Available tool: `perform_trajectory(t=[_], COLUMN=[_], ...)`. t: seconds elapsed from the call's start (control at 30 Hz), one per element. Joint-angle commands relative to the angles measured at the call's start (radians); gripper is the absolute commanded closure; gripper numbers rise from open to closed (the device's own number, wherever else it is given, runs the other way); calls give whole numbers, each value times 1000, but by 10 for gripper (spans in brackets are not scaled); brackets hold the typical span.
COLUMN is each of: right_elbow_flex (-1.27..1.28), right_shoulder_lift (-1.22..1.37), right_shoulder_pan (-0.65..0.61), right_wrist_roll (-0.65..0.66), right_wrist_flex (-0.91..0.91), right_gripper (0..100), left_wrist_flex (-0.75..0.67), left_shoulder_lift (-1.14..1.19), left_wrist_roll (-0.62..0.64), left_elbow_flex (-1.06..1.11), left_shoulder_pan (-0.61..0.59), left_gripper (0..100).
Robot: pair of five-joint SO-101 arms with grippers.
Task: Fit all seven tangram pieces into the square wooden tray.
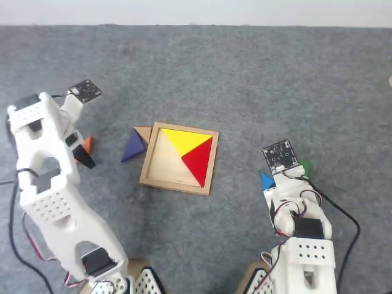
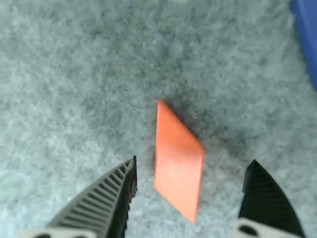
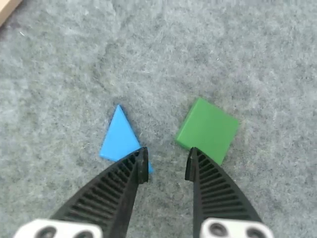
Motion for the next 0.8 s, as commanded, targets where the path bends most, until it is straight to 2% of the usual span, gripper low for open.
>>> perform_trajectory(t=[0.0, 0.13, 0.4, 0.67, 0.77], right_elbow_flex=[-5, -5, -5, -5, -5], right_shoulder_lift=[-16, -16, -16, -16, -16], right_shoulder_pan=[5, 7, 7, 5, 5], right_wrist_roll=[12, 12, 12, 12, 12], right_wrist_flex=[-18, -18, -18, -18, -18], right_gripper=[854, 854, 854, 854, 854], left_wrist_flex=[-26, -26, -18, 26, 25], left_shoulder_lift=[25, 66, 71, 68, 68], left_wrist_roll=[-75, -157, -178, -176, -176], left_elbow_flex=[-27, -27, -24, -27, -27], left_shoulder_pan=[0, -2, -12, -18, -18], left_gripper=[673, 716, 833, 838, 806])
